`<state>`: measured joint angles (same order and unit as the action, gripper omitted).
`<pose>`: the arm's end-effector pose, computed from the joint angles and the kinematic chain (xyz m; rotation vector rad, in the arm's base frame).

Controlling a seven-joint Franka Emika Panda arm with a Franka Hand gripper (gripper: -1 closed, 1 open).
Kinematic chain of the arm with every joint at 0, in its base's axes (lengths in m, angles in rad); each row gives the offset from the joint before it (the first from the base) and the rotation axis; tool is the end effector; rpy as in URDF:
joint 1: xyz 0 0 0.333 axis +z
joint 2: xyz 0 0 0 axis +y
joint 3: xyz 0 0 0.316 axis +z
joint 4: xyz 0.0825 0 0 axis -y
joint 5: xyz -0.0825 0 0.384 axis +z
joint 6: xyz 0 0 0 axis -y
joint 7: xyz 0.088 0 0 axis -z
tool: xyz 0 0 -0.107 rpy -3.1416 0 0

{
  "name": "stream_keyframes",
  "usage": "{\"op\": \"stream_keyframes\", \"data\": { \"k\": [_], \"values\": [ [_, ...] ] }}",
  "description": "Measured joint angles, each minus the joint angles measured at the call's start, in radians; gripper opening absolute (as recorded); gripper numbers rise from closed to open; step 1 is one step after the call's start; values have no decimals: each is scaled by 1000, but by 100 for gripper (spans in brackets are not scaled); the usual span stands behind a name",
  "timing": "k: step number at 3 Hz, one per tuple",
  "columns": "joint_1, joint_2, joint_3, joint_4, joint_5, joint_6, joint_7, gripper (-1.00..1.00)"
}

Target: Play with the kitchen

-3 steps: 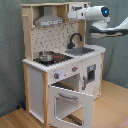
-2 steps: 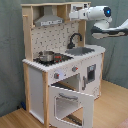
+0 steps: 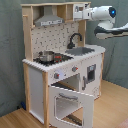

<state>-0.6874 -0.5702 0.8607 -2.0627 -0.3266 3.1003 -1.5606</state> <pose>0.4425 0.2428 0.7206 0.6799 1.5896 0.6320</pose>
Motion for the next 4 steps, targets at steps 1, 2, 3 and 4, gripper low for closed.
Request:
{"op": "stream_keyframes", "data": {
  "k": [1,2,3,4],
  "values": [
    [71,-5,-60,-38,0,17,-15,-100],
    [136,-30,-120,-86,0,34,-22,-100],
    [197,-74,-177,-123,0,41,-22,-100],
    [199,-81,-179,-122,0,41,-21,-100]
  ]
}}
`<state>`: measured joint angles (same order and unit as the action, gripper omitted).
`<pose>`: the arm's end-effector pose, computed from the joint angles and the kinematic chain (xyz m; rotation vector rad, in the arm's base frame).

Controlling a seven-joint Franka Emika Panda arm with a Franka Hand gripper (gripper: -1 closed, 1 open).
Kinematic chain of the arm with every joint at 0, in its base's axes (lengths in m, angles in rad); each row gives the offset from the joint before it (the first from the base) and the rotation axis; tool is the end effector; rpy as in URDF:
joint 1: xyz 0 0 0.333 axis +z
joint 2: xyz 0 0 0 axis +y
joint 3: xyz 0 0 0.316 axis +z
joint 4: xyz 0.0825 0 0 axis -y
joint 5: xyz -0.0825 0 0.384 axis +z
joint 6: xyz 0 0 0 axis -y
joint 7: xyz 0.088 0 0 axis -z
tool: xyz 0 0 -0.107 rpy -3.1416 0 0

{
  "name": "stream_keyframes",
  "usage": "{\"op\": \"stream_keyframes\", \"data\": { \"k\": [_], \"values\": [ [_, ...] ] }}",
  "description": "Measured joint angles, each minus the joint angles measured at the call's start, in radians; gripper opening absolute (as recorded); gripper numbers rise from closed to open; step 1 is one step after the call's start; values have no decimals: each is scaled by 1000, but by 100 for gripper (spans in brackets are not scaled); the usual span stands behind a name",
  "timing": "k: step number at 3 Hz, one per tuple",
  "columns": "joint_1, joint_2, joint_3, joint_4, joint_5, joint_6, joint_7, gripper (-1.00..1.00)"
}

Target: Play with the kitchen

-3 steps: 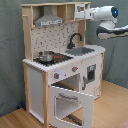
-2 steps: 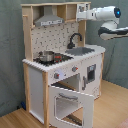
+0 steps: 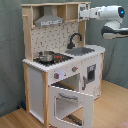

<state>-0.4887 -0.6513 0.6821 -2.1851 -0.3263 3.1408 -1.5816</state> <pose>0.3949 0.2284 0.7288 0.6477 1.5608 0.6780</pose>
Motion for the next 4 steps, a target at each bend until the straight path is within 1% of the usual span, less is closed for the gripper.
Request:
{"op": "stream_keyframes", "data": {
  "k": [1,2,3,4],
  "values": [
    [2,-8,-1,0,0,-2,1,100],
    [13,-84,-24,-6,1,-30,-4,100],
    [12,-173,-88,-4,1,-33,-30,100],
    [11,-266,-128,-2,2,-55,-22,100]
  ]
}}
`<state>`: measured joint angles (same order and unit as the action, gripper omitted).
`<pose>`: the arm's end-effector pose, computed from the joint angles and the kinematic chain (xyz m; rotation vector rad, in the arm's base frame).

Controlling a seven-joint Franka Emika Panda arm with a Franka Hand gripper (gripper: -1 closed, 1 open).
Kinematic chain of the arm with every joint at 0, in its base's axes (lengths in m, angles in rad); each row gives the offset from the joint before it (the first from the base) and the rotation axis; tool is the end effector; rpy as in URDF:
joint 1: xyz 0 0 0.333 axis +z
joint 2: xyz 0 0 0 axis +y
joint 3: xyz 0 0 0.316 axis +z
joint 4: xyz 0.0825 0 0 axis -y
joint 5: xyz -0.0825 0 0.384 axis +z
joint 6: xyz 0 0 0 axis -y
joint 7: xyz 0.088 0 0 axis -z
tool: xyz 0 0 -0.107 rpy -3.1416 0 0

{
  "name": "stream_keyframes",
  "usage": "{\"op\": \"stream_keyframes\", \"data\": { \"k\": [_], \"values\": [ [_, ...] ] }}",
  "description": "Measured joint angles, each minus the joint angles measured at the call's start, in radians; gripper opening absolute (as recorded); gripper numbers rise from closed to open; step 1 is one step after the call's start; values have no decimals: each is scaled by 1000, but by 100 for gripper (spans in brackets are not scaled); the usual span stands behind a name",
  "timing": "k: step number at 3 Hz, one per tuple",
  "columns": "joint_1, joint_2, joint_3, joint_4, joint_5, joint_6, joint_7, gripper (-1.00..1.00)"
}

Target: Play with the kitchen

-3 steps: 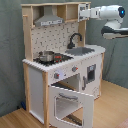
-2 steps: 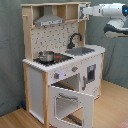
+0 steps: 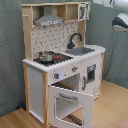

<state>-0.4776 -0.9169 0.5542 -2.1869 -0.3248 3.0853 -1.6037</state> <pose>0.2964 0.2151 0.8107 0.5881 1.3112 0.5916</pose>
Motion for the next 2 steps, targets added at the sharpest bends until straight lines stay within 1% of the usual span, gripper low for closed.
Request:
{"op": "stream_keyframes", "data": {
  "k": [1,2],
  "values": [
    [-19,-89,-7,14,0,-19,45,100],
    [-72,-161,8,45,0,-26,110,100]
  ]
}}
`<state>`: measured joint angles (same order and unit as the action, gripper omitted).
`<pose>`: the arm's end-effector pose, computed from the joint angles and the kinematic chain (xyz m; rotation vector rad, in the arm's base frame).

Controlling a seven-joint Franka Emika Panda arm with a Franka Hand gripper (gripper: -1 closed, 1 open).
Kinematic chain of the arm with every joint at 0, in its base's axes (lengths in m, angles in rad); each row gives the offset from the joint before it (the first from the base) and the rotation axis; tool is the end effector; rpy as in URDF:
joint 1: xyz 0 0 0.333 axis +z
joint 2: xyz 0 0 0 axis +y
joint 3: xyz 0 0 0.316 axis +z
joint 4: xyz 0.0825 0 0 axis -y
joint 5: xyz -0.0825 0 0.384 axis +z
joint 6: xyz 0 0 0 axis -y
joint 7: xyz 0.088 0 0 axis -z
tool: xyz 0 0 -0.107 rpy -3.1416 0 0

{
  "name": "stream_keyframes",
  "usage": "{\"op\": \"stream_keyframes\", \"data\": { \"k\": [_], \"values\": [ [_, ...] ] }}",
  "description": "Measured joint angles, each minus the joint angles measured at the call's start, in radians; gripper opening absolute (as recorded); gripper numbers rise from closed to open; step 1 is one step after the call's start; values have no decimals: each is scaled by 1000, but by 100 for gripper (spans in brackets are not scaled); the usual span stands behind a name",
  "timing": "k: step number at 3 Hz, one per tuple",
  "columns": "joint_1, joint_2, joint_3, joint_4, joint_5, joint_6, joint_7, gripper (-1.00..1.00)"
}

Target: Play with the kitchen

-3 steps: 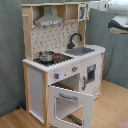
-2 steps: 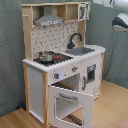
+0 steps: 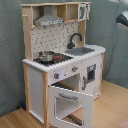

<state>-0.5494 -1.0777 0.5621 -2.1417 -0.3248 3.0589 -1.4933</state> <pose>0.2346 0.2478 0.8431 0.5673 1.1346 0.6100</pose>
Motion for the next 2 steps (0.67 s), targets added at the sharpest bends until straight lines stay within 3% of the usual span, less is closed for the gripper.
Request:
{"op": "stream_keyframes", "data": {
  "k": [2],
  "values": [
    [-104,-77,51,45,0,-9,155,100]
  ]
}}
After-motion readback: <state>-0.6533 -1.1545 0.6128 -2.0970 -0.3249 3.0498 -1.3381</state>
